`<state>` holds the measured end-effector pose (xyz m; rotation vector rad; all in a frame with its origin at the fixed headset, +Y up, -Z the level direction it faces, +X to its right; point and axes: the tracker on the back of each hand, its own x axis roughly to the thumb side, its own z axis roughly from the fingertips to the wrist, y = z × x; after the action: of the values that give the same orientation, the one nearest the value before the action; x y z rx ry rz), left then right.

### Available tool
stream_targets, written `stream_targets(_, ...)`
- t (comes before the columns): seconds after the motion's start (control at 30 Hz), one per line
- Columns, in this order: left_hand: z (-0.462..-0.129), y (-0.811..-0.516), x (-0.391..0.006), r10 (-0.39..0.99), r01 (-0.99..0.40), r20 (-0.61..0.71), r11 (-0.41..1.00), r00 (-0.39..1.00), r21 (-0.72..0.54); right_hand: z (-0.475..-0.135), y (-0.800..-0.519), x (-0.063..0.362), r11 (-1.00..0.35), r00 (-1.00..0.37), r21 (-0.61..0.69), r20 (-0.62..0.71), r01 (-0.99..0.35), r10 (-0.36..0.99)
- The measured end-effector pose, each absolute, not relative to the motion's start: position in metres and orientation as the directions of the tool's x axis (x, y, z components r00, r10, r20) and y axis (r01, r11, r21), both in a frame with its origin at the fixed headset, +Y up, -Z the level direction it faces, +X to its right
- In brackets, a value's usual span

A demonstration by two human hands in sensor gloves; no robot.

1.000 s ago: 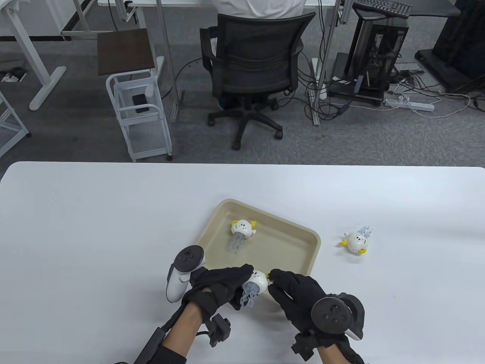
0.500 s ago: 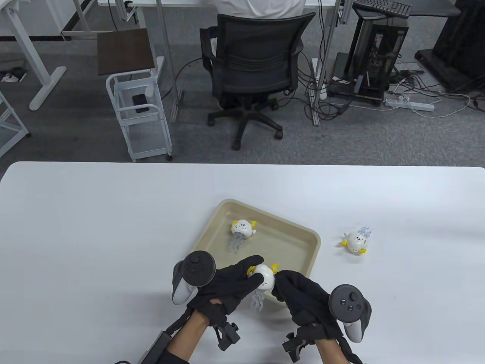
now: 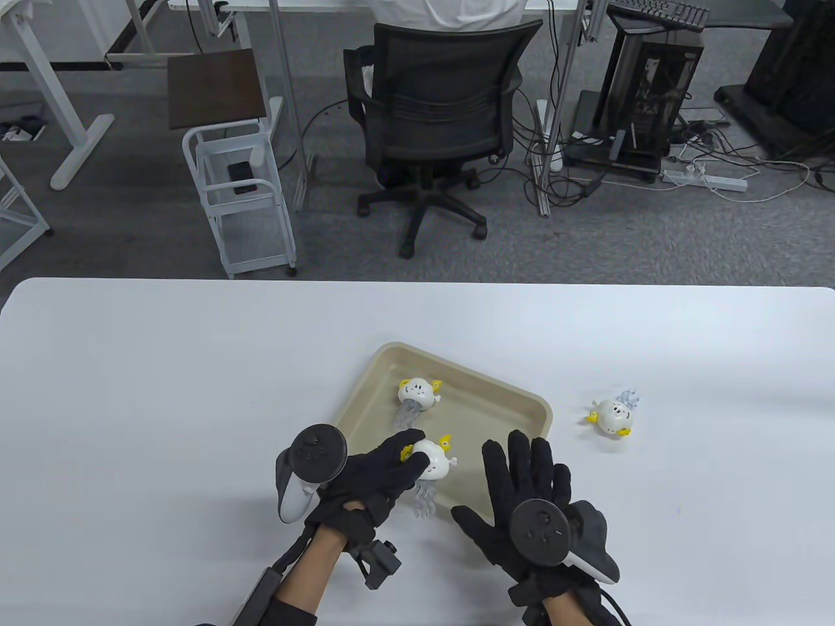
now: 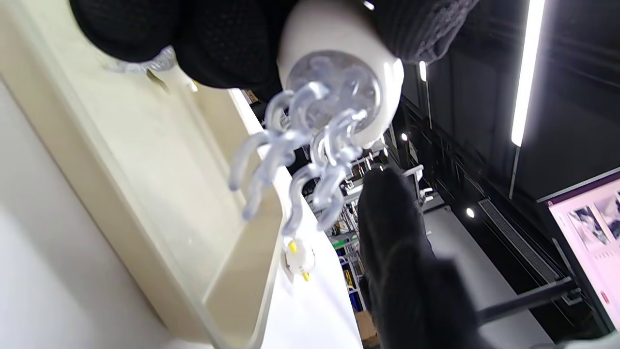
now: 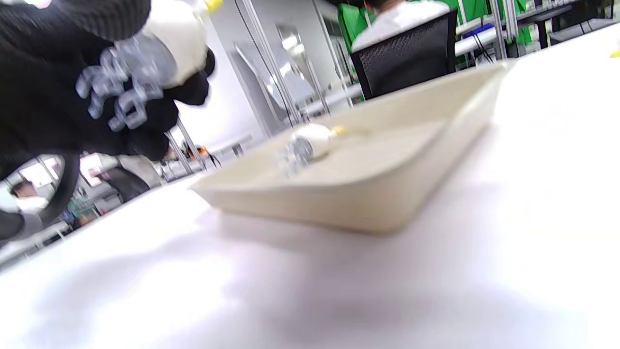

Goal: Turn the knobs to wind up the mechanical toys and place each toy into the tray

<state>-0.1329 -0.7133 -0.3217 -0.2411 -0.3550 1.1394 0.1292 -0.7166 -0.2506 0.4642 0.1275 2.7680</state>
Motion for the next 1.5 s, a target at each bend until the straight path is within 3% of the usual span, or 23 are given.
stream_targets(0.17,-0.324,-0.688,-0.143,0.865,-0.826,0.184,0.501,0.467,-0.259,-0.252,-0.719,0.127,-0.954,-0.91,0.158,0.296,-0.253,0.29)
stream_targets(0.27,-0.343,-0.668,-0.144,0.817,-0.789,0.191,0.575,0.544,-0.216,-0.253,-0.72,0.127,-0.957,-0.914,0.152,0.294,-0.245,0.281)
stream_targets(0.43,-0.379,-0.663,-0.122,0.531,-0.494,0.181,0.843,0.828,-0.211,-0.256,-0.721,0.127,-0.956,-0.914,0.145,0.284,-0.256,0.288)
stream_targets(0.5,-0.388,-0.668,-0.109,0.42,-0.361,0.21,0.893,0.883,-0.27,-0.256,-0.721,0.129,-0.953,-0.914,0.138,0.277,-0.269,0.298)
stream_targets(0.77,-0.395,-0.705,-0.062,0.238,-0.082,0.422,0.931,0.875,-0.357,-0.258,-0.72,0.131,-0.955,-0.917,0.118,0.27,-0.272,0.295)
stream_targets(1.0,-0.39,-0.726,-0.019,0.06,0.153,0.55,0.93,0.833,-0.334,-0.258,-0.719,0.131,-0.957,-0.92,0.112,0.266,-0.268,0.289)
stream_targets(1.27,-0.393,-0.729,-0.016,0.123,0.119,0.528,0.908,0.84,-0.401,-0.258,-0.719,0.133,-0.954,-0.918,0.114,0.262,-0.277,0.298)
stream_targets(1.5,-0.363,-0.674,-0.067,0.176,-0.042,0.426,0.951,0.887,-0.306,-0.258,-0.72,0.134,-0.951,-0.917,0.119,0.257,-0.285,0.306)
